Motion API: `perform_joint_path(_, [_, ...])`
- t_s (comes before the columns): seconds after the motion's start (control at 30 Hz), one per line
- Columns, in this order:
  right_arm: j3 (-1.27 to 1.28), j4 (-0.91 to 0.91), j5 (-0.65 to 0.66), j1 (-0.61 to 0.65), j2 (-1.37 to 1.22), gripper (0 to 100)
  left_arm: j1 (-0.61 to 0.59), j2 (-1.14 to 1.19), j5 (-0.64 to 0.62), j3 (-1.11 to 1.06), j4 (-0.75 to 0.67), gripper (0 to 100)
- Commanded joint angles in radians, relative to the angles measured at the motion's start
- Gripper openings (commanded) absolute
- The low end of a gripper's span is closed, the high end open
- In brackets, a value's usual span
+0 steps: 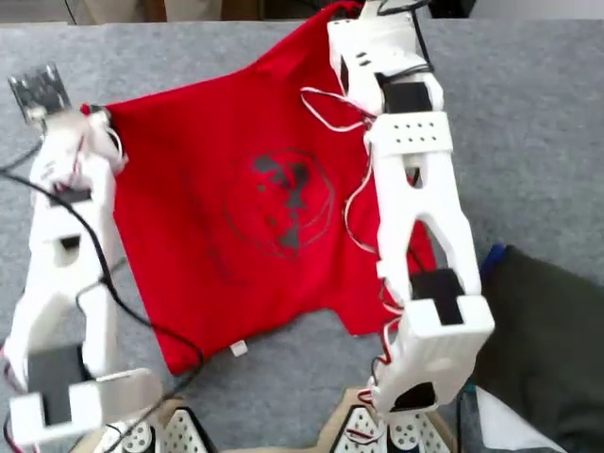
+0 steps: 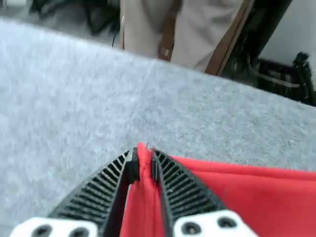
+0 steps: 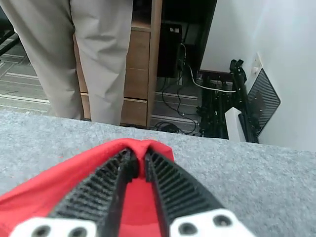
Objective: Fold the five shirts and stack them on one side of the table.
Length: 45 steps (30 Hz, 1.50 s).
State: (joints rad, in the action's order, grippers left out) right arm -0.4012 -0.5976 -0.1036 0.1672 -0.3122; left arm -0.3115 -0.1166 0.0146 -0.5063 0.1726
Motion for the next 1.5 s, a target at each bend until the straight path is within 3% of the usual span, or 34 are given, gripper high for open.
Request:
perform_joint_path(0.0, [-0.159,-0.020,-0.011,-0.019,-0.053,0.4,-0.041,0.104,-0.066,0.305,0.175,2])
perform_joint_path(0.2, [-0.344,-0.029,-0.014,-0.013,-0.216,0.4,-0.020,0.246,-0.078,0.532,0.270,2])
perform_joint_path(0.43, [-0.572,-0.187,-0.008,-0.007,-0.332,0.4,-0.017,0.332,-0.061,0.631,0.350,2])
perform_joint_path(0.57, [-0.667,-0.365,0.101,-0.002,-0.343,0.4,-0.011,0.329,0.040,0.672,0.514,2])
perform_joint_path(0.73, [-0.773,-0.591,0.209,-0.001,-0.340,0.4,-0.006,0.285,0.081,0.667,0.672,2])
perform_joint_path(0.87, [-0.895,-0.778,0.242,-0.001,-0.340,0.4,0.058,0.213,0.075,0.574,0.747,2])
perform_joint_path(1.13, [-1.106,-1.132,0.242,-0.007,-0.346,0.4,0.094,-0.084,0.072,0.242,0.738,2])
perform_joint_path(1.47, [-1.041,-1.191,0.284,-0.101,-0.323,0.4,0.074,-0.346,0.127,-0.199,0.646,2])
